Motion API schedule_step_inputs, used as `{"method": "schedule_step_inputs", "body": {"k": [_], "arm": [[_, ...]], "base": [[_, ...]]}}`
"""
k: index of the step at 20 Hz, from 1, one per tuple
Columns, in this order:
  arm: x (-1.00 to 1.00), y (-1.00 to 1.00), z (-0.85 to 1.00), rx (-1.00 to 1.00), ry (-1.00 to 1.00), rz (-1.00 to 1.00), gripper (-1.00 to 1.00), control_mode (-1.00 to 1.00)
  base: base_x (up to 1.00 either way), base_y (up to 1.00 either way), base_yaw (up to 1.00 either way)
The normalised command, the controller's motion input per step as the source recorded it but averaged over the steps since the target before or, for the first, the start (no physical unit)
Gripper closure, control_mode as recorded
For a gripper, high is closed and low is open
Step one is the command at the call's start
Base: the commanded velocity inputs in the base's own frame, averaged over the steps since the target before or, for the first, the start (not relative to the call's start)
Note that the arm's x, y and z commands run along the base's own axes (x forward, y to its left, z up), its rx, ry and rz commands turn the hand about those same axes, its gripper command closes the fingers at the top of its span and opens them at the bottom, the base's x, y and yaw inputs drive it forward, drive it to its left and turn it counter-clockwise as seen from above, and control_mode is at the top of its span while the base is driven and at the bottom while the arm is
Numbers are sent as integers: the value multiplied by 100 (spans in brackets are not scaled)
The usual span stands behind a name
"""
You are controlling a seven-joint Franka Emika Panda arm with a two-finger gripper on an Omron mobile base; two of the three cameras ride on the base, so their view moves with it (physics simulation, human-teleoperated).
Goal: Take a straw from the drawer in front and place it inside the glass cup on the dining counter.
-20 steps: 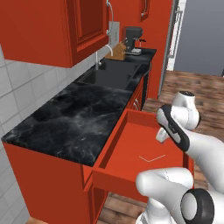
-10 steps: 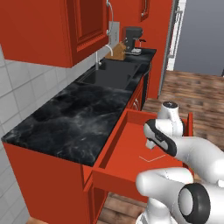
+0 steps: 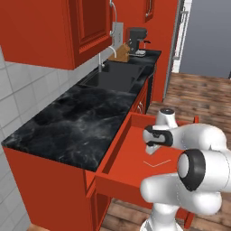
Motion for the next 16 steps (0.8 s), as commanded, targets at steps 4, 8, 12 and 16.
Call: {"method": "schedule_step_inputs", "body": {"k": [4,8,12,16], "arm": [[35,-23,-32,0,16,6,-100,-100],[29,-32,-34,0,18,12,-100,-100],[32,-25,-38,0,14,19,-100,-100],[32,-8,-50,0,6,21,-100,-100]], "base": [[0,0,0],[0,0,0],[0,0,0],[0,0,0]]}}
